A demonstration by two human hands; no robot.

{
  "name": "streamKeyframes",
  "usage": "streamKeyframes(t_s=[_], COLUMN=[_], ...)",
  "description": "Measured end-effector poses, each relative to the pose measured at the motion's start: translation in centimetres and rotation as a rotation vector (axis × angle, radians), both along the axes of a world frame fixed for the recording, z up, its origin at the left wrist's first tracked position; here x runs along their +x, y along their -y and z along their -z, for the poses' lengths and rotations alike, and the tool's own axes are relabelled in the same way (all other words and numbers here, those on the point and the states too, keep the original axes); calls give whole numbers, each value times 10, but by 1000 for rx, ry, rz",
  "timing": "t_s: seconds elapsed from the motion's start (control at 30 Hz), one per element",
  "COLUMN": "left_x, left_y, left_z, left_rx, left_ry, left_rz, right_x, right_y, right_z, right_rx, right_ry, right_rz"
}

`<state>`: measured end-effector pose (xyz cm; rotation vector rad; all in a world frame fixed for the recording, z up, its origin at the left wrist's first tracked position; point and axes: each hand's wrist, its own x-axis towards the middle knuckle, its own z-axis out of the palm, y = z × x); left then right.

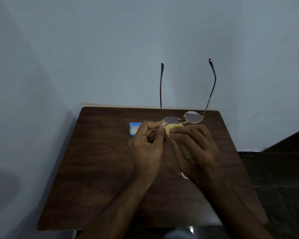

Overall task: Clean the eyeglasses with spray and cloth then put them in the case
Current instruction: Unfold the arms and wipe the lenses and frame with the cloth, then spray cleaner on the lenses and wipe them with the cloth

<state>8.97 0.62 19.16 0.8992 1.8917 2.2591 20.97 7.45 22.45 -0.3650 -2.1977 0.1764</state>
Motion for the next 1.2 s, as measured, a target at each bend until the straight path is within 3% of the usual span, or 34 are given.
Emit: streamKeyframes(t_s=[0.13, 0.67, 0.83, 1.0, 1.1, 1.2], left_x=[-1, -6, -13, -24, -31, -33], left_y=[-1, 4, 5, 7, 10, 13], left_z=[1, 3, 7, 9, 13, 17], left_rx=[-34, -65, -101, -30, -31, -45], left_ry=[-78, -161, -156, -19, 48, 85], left_rz=[-29, 19, 14, 46, 83, 86], right_x=[-2, -7, -5, 1, 6, 12], right_y=[-3, -3, -13, 6, 8, 6], right_z=[-1, 3, 4, 21, 68, 145], right_rx=[-57, -82, -336, -904, -1158, -1293], right_ry=[-47, -71, -127, -350, -355, -211], right_rz=[116, 79, 38, 4, 61, 187])
